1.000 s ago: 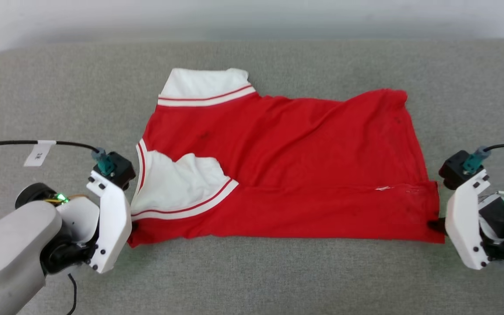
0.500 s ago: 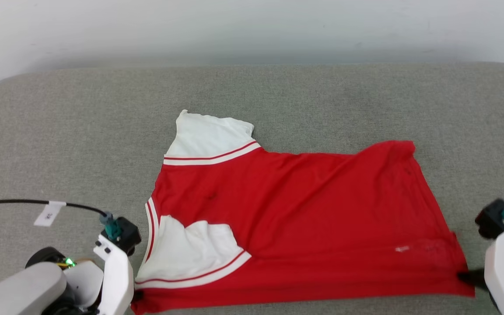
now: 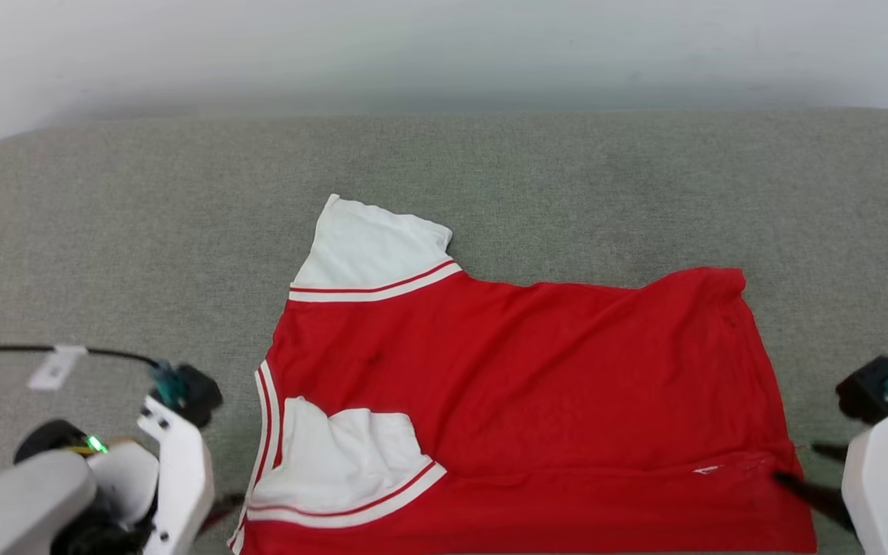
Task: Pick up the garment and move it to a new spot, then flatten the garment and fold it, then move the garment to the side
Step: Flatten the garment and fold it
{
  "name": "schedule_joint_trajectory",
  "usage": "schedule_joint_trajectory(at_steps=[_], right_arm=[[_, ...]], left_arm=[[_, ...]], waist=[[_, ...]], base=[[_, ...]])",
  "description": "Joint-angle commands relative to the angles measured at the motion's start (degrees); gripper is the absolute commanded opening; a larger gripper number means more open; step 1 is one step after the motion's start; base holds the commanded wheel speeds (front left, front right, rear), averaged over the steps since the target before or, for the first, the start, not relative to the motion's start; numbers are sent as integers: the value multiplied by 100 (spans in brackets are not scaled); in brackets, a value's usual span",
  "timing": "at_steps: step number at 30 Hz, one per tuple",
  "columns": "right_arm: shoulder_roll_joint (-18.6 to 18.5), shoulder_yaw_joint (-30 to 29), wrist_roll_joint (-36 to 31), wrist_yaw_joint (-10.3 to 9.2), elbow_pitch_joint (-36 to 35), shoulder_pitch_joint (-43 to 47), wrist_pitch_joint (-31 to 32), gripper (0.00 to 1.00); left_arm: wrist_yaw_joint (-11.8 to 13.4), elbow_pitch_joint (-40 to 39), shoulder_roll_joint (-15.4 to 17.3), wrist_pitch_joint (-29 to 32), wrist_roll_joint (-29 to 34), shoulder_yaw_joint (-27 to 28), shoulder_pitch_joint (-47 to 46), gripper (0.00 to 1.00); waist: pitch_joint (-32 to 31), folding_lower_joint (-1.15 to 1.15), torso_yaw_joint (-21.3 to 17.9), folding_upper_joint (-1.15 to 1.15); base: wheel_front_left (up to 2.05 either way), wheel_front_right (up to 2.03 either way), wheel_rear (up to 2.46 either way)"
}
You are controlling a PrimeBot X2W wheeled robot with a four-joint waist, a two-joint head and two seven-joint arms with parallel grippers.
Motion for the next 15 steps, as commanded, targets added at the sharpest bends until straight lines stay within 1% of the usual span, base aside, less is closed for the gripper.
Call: schedule_joint_trajectory(at_steps=[1, 3, 4, 6, 8, 10, 13, 15], right_arm=[[-3, -169, -126, -7, -72, -44, -214, 100], [47, -464, -389, -8, -130, -85, -574, 100], [110, -631, -540, -7, -157, -101, -778, 100], [289, -1044, -826, -7, -185, -105, -1217, 100], [494, -1501, -1156, -7, -242, -57, -1636, 100], [754, -1955, -1524, -6, -321, 53, -2044, 100], [1207, -2690, -2103, -7, -518, 250, -2522, 100], [1592, -3201, -2453, -7, -755, 434, -2760, 100]], left_arm=[[-10, -26, 11, -79, -18, 85, -120, 100], [47, -26, 34, -327, -29, 300, -289, 100], [61, -11, 60, -443, 94, 363, -388, 100], [149, 56, 42, -758, 304, 519, -587, 100], [229, 158, -47, -1039, 400, 674, -739, 100], [236, 269, -138, -1202, 415, 824, -935, 100], [274, 493, -200, -1386, 594, 983, -1294, 100], [289, 644, -299, -1448, 614, 1085, -1516, 100]], waist=[[-29, 0, -18, 0], [-52, 0, -43, 0], [-60, 0, -63, 0], [-57, 0, -101, 0], [-31, 0, -157, 0], [16, 0, -196, 0], [138, 0, -280, 0], [256, 0, -337, 0]], base=[[0, 0, 0], [0, 0, 0], [0, 0, 0], [0, 0, 0], [0, 0, 0], [0, 0, 0], [0, 0, 0], [0, 0, 0]])
